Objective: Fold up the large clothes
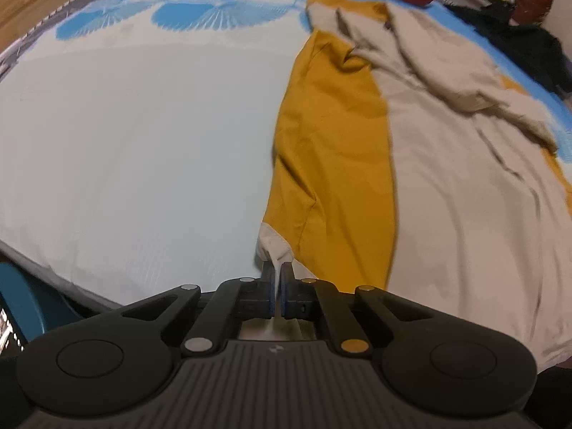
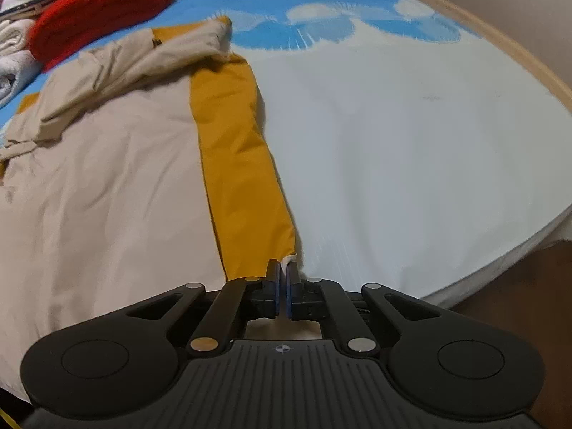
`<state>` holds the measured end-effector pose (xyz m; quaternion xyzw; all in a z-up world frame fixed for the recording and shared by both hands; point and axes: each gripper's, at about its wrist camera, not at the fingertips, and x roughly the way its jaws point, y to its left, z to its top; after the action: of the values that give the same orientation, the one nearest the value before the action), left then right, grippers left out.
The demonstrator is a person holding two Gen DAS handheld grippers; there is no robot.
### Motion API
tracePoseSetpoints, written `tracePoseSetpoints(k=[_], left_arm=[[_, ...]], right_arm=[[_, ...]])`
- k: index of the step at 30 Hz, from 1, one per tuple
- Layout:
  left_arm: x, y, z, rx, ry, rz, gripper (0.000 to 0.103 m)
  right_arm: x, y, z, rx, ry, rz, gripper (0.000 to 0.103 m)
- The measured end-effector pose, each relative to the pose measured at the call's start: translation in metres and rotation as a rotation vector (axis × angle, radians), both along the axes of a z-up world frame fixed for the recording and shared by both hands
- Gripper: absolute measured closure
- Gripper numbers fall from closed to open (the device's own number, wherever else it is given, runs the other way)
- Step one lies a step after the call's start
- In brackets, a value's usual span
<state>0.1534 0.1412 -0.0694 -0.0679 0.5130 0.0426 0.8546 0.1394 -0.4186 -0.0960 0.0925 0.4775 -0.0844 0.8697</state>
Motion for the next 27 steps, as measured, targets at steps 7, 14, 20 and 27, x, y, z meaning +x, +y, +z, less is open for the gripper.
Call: tracePoseSetpoints(k=[7, 14, 20, 27], left_arm=[[-0.023, -0.005, 0.061, -0.092, -0.154, -0.098, 0.102], [-0.055, 0.017, 0.142, -0.196, -0.277, -0.187, 0.103], [-0.103, 0.044, 0.203, -0.280, -0.310, -0.242, 0.103], [-0.083, 0.082, 0.204, -0.346, -0.268, -0.153, 0.103]], right_arm=[[-0.016, 0.012, 0.062, -0.006, -0.198, 0.088, 0.102], [-0.037, -0.005, 0.132, 0.132, -0.347, 0.105, 0.102], [-0.083, -0.021, 0.194, 0.228, -0.458, 0.163, 0.102], [-0.101, -0.052, 0.204, 0.316, -0.450, 0.109, 0.102]])
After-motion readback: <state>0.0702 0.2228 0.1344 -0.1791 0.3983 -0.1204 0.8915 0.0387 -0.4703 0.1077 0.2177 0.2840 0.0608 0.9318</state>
